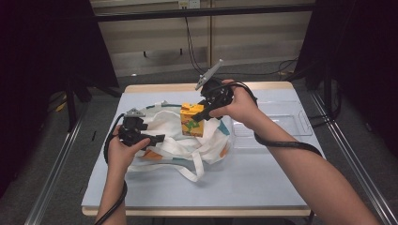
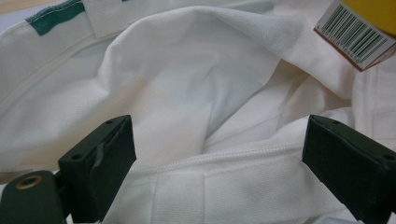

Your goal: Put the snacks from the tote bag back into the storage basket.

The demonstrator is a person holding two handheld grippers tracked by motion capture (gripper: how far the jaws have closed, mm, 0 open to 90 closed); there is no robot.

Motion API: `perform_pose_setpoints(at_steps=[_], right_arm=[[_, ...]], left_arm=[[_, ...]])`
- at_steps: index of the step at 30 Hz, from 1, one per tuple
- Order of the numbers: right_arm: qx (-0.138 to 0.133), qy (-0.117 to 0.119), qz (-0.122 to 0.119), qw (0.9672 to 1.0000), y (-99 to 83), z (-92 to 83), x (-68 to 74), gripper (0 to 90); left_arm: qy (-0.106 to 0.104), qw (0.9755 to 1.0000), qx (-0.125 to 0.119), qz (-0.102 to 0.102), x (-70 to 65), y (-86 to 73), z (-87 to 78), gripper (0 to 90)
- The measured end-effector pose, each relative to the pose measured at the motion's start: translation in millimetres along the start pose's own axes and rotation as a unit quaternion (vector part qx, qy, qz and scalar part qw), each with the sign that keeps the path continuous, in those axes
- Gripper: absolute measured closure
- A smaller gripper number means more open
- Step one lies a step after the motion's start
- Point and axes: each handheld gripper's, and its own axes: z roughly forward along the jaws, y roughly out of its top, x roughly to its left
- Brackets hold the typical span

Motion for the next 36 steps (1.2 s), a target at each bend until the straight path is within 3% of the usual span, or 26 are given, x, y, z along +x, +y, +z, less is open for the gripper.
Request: perform_pose_setpoints(at_steps=[6, 15, 17, 21, 23, 27, 36], right_arm=[[-0.004, -0.002, 0.003, 1.0000, 0.1, -11.7, -1.8, 49.1], [-0.003, 0.003, -0.011, 0.9999, 0.6, -23.8, -3.6, 49.1], [-0.002, 0.004, -0.010, 0.9999, 0.0, -25.7, -4.0, 49.1], [-0.006, 0.004, -0.011, 0.9999, -1.7, -31.7, -7.3, 49.1], [-0.007, 0.003, -0.010, 0.9999, -2.2, -35.2, -8.7, 49.1], [-0.009, 0.000, -0.011, 0.9999, -3.3, -42.1, -11.2, 49.1], [0.006, 0.000, -0.018, 0.9998, -10.4, -50.5, -15.5, 49.1]], left_arm=[[-0.007, 1.0000, 0.000, 0.001, -0.2, -0.4, 0.3, 8.6], [-0.017, 0.9999, 0.001, 0.002, -4.2, 2.1, 1.9, 8.0], [-0.017, 0.9997, 0.009, 0.014, -3.7, 2.5, 2.1, 7.8], [-0.022, 0.9998, 0.000, 0.004, -5.9, 2.1, 4.5, 7.5], [-0.024, 0.9995, 0.009, 0.017, -5.2, 2.6, 4.4, 7.4], [-0.028, 0.9995, 0.005, 0.016, -6.9, 3.6, 5.5, 7.2], [-0.031, 0.9994, 0.002, 0.016, -8.3, 3.8, 6.2, 7.2]])
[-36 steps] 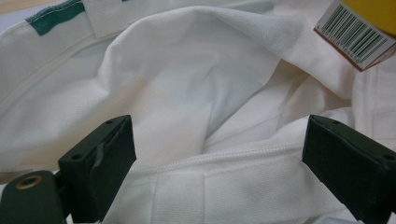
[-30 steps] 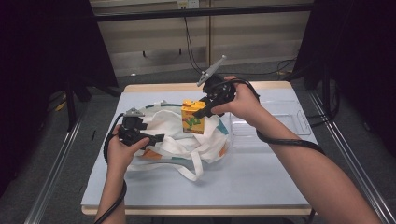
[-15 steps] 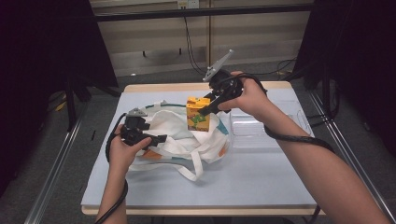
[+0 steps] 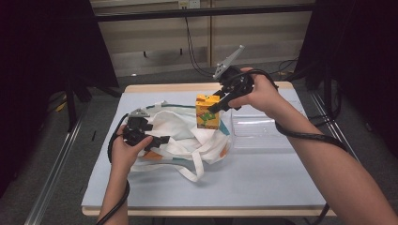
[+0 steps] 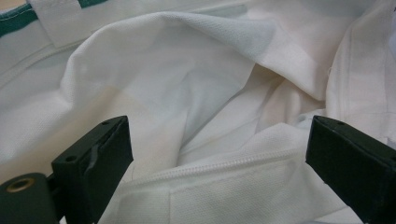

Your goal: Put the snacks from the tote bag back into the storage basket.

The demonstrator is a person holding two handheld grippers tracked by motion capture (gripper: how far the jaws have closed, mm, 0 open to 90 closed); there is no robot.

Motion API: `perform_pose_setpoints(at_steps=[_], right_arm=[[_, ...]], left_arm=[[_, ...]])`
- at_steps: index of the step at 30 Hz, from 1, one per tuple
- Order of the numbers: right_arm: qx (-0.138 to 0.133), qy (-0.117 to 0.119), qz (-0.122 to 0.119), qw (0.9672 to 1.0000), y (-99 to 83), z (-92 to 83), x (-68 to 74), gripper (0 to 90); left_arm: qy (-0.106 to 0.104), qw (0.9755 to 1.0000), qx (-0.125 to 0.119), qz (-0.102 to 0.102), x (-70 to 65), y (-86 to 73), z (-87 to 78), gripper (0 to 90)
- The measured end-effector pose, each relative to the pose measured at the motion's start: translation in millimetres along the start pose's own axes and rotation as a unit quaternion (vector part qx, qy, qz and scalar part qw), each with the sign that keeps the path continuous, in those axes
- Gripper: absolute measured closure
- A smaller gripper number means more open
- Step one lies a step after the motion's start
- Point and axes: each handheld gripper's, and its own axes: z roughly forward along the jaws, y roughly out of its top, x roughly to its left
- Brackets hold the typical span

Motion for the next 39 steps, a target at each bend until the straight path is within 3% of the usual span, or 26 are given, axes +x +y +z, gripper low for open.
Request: perform_pose_setpoints(at_steps=[8, 18, 39], right_arm=[[0.001, -0.001, 0.006, 1.0000, -8.2, -12.6, -5.1, 49.1], [0.005, 0.000, 0.006, 1.0000, -19.7, -21.4, -12.6, 49.1], [0.001, -0.015, 0.034, 0.9993, -47.9, -44.5, -27.6, 49.1]], left_arm=[[-0.003, 0.9999, 0.008, 0.005, -0.7, 0.1, 1.9, 7.2], [-0.009, 0.9999, -0.002, 0.006, -2.6, 1.2, 1.0, 7.1], [-0.006, 0.9998, 0.006, 0.016, -6.5, 4.2, 2.2, 7.1]])
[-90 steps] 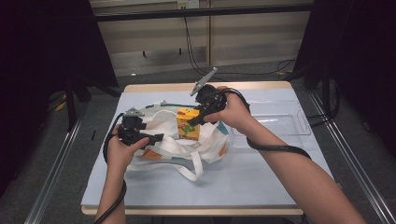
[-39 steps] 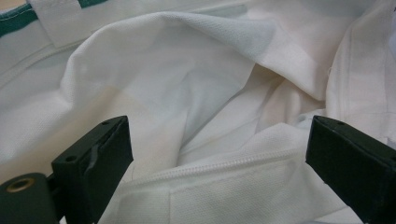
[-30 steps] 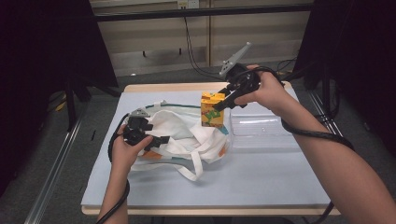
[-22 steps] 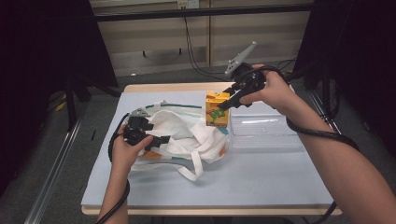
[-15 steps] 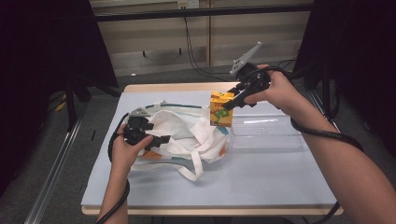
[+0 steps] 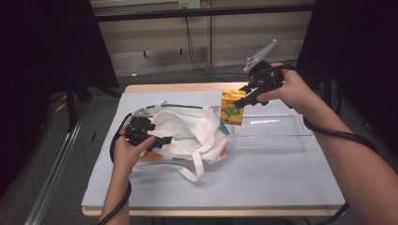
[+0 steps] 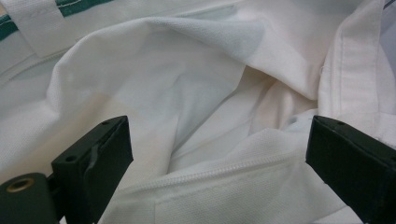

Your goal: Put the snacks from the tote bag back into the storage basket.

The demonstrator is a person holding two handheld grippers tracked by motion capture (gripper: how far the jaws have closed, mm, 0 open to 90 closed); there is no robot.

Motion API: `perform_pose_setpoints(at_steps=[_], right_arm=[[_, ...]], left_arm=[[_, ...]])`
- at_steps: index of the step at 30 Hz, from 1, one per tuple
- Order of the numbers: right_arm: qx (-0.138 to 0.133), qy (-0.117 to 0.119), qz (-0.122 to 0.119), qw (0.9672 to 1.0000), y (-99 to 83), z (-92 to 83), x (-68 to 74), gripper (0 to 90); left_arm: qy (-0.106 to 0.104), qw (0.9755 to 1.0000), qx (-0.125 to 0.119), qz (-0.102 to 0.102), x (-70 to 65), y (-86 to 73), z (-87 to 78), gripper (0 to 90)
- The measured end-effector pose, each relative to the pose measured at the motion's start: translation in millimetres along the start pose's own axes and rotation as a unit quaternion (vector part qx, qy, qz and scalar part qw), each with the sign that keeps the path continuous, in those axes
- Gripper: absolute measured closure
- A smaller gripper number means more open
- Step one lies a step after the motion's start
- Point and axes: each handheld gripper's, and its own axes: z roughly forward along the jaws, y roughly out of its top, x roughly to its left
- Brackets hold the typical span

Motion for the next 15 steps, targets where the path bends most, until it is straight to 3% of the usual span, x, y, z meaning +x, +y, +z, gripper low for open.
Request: perform_pose_setpoints(at_steps=[15], right_arm=[[0.003, -0.013, 0.009, 0.9999, -25.1, -11.0, -12.0, 49.1]], left_arm=[[0.001, 1.0000, -0.001, 0.001, 0.2, 0.2, 1.6, 7.1]])
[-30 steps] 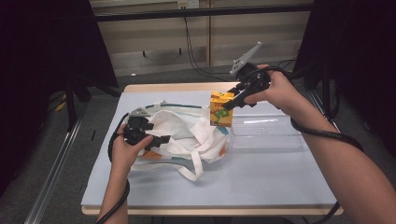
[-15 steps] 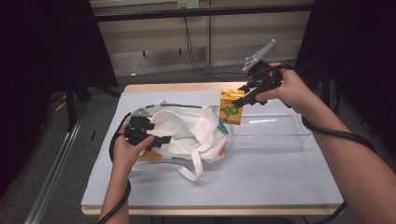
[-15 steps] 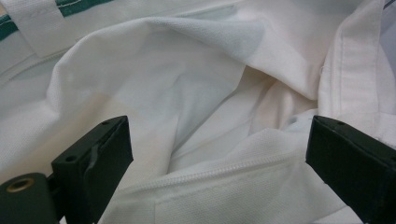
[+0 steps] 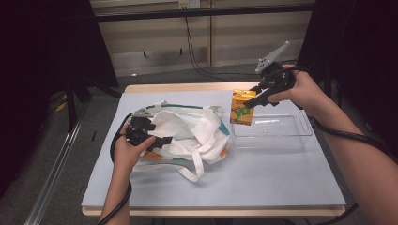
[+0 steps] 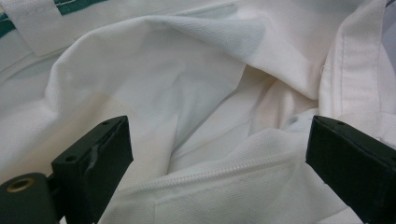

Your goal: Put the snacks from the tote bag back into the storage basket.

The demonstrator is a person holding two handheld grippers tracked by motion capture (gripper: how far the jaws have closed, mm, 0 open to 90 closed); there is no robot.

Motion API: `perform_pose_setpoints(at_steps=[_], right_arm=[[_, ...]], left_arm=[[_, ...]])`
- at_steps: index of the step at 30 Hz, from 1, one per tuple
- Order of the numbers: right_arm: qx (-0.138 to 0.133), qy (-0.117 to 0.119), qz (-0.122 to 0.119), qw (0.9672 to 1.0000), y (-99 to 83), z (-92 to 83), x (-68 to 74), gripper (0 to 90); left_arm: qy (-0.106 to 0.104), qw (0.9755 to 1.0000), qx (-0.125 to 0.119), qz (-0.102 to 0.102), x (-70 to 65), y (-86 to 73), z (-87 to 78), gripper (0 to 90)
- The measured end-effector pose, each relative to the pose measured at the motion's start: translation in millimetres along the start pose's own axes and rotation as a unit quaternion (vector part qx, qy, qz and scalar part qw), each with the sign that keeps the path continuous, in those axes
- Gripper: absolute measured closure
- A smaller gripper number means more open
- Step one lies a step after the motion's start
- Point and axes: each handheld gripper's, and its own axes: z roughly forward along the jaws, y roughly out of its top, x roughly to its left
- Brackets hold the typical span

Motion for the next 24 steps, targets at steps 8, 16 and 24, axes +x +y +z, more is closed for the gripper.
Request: perform_pose_setpoints(at_steps=[8, 16, 24], right_arm=[[-0.001, 0.001, 0.005, 1.0000, -12.7, -2.0, -7.6, 49.1], [0.002, 0.001, 0.016, 0.9999, -27.0, 1.4, -16.0, 49.1], [0.006, 0.001, 0.015, 0.9999, -33.2, 6.6, -20.4, 49.1]], left_arm=[[-0.005, 1.0000, 0.006, -0.001, 0.5, -0.4, 1.3, 7.1], [-0.001, 1.0000, 0.005, -0.002, 1.1, -0.9, 2.1, 7.2], [-0.003, 1.0000, 0.004, -0.004, 0.6, -1.1, 1.6, 7.2]])
